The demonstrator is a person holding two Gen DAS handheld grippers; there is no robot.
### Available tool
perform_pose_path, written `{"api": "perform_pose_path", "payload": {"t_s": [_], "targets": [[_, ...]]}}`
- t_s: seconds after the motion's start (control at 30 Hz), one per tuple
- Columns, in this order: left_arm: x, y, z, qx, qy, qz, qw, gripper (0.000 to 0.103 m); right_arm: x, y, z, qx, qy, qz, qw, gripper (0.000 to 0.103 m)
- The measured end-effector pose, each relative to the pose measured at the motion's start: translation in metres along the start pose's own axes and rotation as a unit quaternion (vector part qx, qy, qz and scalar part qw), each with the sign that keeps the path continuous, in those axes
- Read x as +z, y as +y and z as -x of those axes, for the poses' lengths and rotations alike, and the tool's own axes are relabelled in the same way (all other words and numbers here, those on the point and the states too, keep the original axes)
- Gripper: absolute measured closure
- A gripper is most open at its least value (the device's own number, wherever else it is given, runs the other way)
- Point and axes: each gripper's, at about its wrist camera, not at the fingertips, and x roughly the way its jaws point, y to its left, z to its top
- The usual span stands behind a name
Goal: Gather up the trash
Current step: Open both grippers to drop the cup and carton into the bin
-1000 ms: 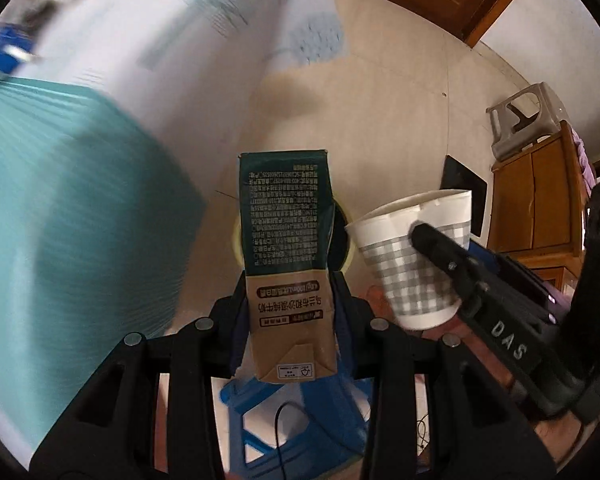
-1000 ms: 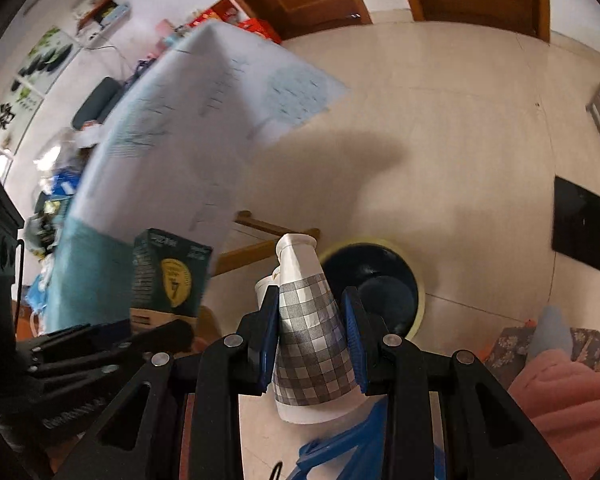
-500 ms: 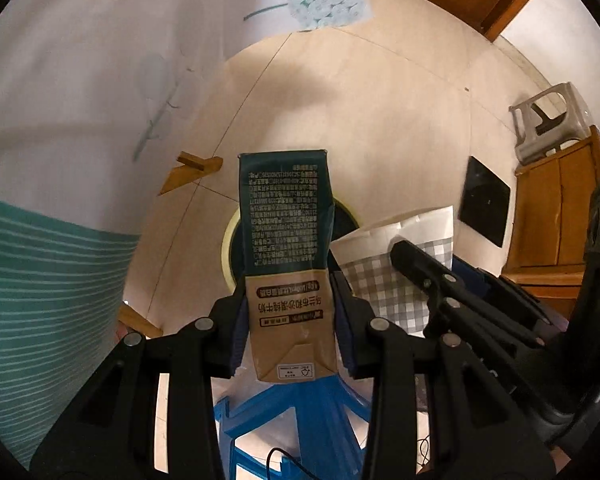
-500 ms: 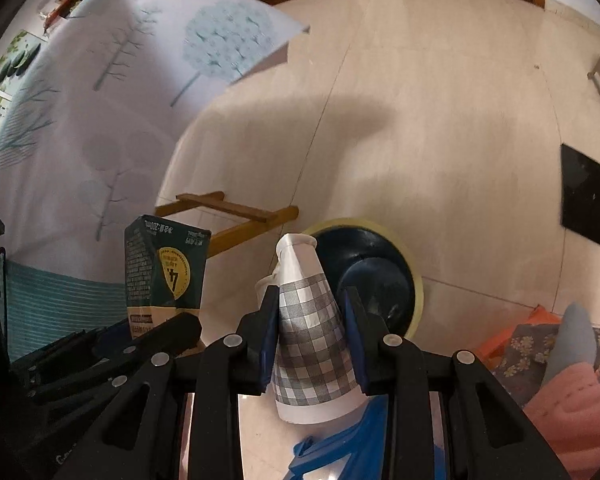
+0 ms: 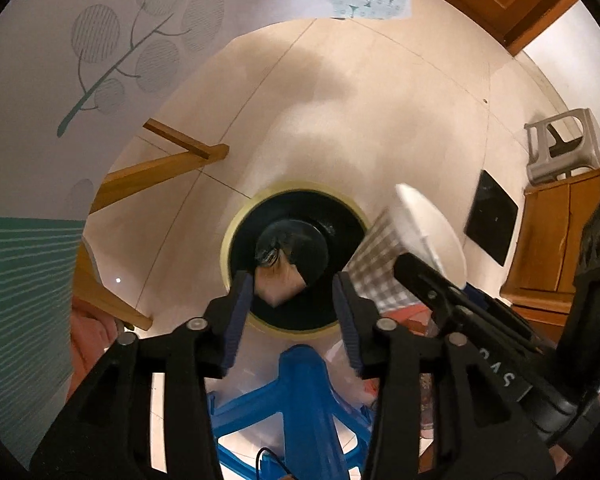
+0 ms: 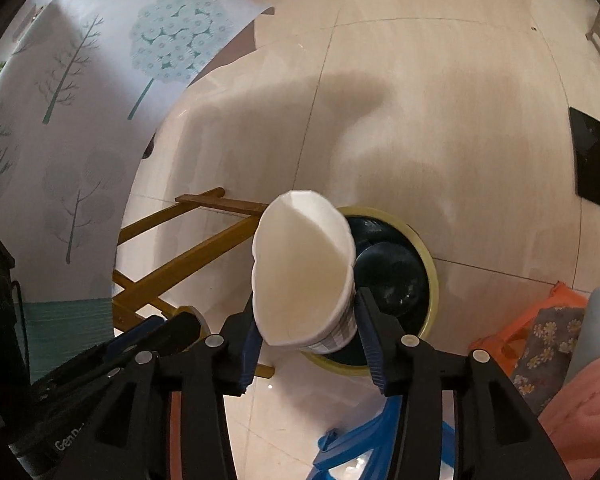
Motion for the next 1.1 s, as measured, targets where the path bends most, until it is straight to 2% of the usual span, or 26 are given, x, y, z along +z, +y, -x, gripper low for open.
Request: {"api": "perform_pose_path", "payload": {"t_s": [0.1,0.2,0.3,0.47,0.53,0.87,1.1], "targets": [[0.002,0.016,-0.012,0.01,0.0,0.007,0.9999,0.044,0.002,-0.007,-0.002,0.001,0.002,-0.01,1.0,0.058],[0.0,0.025,-0.018,0.015,0.004,0.017,0.9997,0.037,0.002,-0.009,-0.004,-0.003,0.007,-0.007,1.0,0.058],[0.003,0.032,-0.026,0.016,0.003,0.022,0.9996,0.037,0.001,-0.008,-0.005,-0.006,0.014,-0.003,1.0,0.058],[0.006,0.036,-0.024,0.012,0.0,0.033,0.9994,0.036,-0.001,-0.009,-0.005,-0.012,0.021,-0.008,1.0,0.041],[0.006,0.038,-0.022,0.008,-0.002,0.039,0.9992,0.036,-0.003,-0.009,-0.004,-0.012,0.018,-0.008,1.0,0.039],[-0.004,0.04,-0.01,-0.01,-0.008,0.052,0.9985,0.035,-0.002,0.003,0.021,-0.046,0.007,0.032,0.998,0.039],[-0.017,0.032,0.014,-0.012,-0.003,0.053,0.9985,0.035,-0.011,0.011,0.046,-0.091,0.029,0.038,0.995,0.039]]}}
